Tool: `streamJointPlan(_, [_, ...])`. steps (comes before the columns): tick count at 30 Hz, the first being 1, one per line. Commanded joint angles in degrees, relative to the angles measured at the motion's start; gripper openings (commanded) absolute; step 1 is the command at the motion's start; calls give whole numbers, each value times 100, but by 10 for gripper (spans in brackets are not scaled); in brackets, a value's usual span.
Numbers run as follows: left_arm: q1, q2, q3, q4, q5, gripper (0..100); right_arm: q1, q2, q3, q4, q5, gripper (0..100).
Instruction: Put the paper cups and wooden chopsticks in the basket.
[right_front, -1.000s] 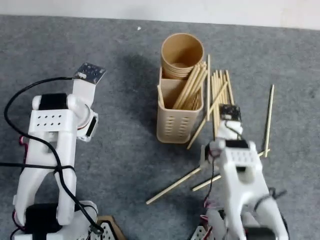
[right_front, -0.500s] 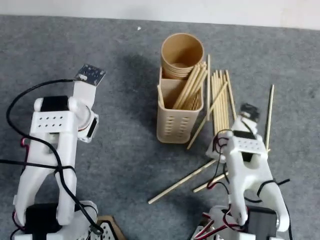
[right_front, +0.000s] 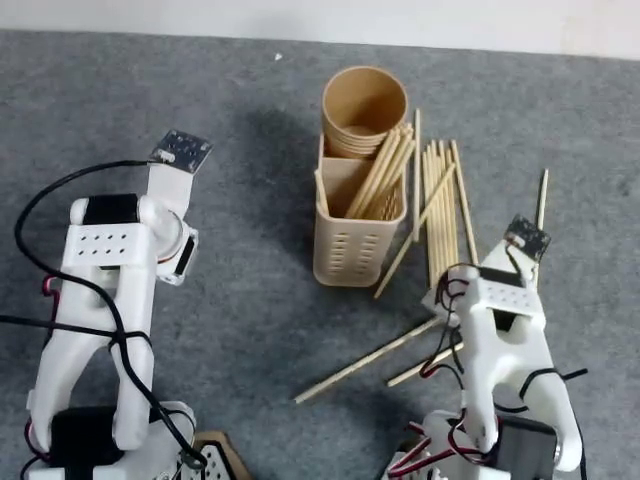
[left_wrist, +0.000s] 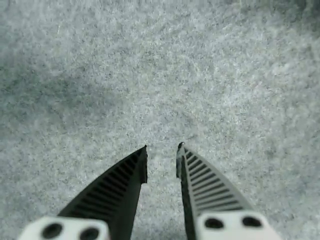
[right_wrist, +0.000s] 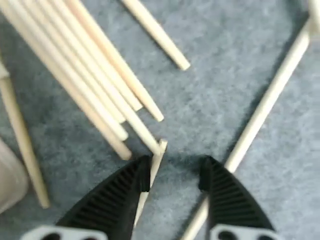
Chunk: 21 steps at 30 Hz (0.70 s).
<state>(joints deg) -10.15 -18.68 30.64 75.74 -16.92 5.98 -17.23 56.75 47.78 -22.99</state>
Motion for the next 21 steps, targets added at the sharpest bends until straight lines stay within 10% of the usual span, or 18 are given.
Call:
streamJointPlan(1, [-48, -207, -31, -53, -62, 123, 163, 48, -189, -48, 835, 0])
streamJointPlan(21, [-13, -207, -66, -88, -35, 123, 418, 1481, -4347, -22, 1978, 6])
